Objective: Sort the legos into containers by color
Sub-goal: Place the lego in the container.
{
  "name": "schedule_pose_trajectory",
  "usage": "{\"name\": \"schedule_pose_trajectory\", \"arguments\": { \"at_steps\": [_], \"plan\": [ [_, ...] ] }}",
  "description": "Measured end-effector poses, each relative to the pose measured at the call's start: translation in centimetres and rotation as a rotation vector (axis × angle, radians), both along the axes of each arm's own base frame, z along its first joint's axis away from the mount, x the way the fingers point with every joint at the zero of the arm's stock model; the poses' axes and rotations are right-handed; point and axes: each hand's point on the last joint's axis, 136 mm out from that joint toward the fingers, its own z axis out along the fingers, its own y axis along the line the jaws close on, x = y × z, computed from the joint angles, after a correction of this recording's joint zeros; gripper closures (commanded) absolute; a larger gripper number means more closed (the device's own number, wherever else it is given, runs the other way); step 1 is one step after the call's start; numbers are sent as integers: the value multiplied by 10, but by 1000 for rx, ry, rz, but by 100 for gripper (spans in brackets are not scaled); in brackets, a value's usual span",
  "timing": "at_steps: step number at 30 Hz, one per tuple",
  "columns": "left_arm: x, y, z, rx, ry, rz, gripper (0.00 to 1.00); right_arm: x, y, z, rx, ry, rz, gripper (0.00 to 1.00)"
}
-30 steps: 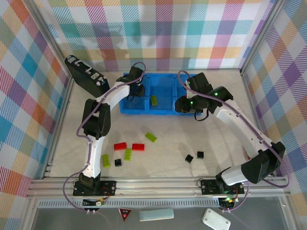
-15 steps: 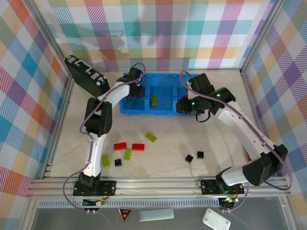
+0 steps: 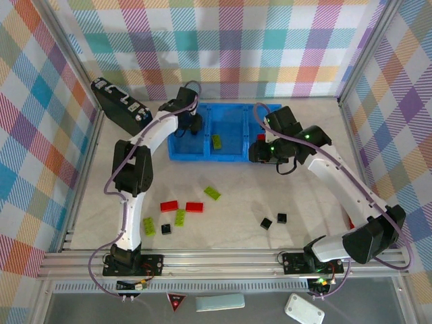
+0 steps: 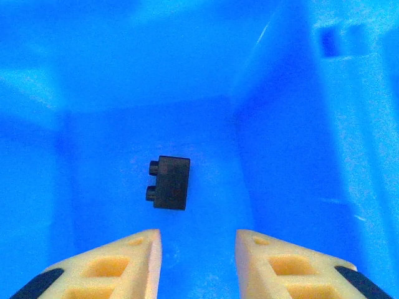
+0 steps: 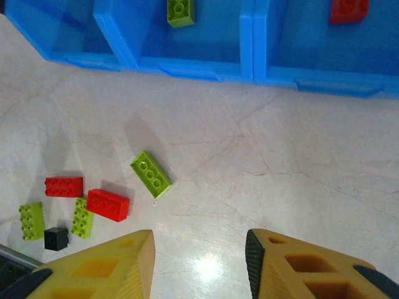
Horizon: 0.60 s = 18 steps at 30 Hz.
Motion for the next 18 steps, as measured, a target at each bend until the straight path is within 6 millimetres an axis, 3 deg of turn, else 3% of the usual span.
{"name": "schedule_pose_trajectory", "arguments": {
  "at_steps": [8,18],
  "plan": [
    [-35,9,52,3,-18,-39,63,-4,-6,-19,-34,38,-14,55],
    [-119,40,43,29,107,-45,62,-17,-15,-56,-77,116,-34,54]
  ]
}}
